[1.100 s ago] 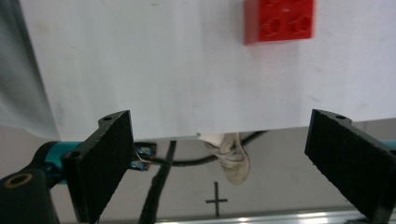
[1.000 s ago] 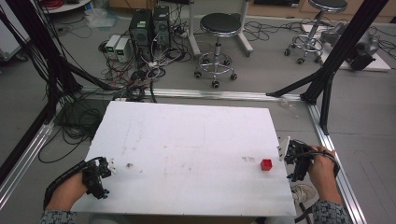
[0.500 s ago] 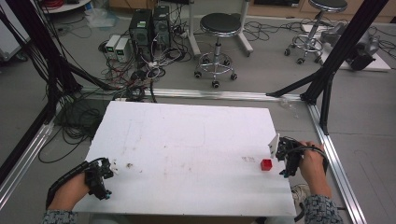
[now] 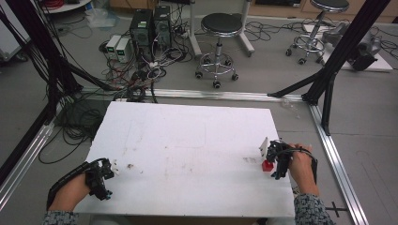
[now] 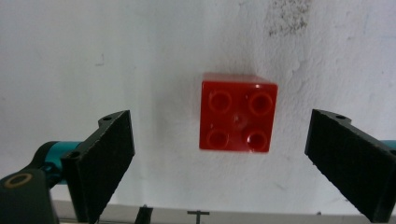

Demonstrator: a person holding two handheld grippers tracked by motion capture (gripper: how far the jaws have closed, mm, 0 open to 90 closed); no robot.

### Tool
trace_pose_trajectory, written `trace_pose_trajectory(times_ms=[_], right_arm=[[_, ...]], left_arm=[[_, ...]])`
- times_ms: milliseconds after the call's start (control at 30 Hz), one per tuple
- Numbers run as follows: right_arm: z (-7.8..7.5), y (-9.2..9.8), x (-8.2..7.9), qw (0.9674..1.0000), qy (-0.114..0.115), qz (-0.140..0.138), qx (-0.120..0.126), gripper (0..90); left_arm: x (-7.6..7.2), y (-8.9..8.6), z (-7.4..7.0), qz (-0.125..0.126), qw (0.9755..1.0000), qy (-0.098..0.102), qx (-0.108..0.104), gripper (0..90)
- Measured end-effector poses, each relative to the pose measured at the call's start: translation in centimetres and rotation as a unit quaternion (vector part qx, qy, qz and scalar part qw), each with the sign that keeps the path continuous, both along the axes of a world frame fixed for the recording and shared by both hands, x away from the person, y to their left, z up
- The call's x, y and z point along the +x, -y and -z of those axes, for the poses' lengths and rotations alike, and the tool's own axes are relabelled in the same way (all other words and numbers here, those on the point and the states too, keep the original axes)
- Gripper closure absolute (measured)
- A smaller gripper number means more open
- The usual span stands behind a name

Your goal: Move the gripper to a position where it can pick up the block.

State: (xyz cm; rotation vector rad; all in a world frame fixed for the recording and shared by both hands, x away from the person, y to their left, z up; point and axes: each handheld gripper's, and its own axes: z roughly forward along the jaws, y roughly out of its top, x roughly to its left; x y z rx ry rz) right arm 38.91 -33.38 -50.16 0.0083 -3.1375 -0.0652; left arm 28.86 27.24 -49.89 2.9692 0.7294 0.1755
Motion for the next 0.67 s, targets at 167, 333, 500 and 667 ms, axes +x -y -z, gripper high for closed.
trace_pose_trajectory(times_ms=[167,333,500,667], right_arm=[[0.6,-0.6,0.4,1.0000,-0.002,-0.007,-0.005,7.5],[1.1,-0.9,0.4,1.0000,-0.005,-0.004,-0.004,7.5],[1.2,-0.8,0.4,1.0000,-0.007,-0.005,-0.002,7.5],[1.0,-0.7,0.3,1.0000,-0.004,-0.002,0.002,7.5]], left_arm=[[0.0,0.0,0.0,0.001,1.0000,-0.001,-0.001,22.5],[0.0,0.0,0.1,0.001,1.0000,-0.003,-0.002,22.5],[0.1,-0.1,0.1,-0.001,1.0000,-0.003,-0.002,22.6],[0.0,-0.1,0.0,-0.001,1.0000,0.000,-0.006,22.6]])
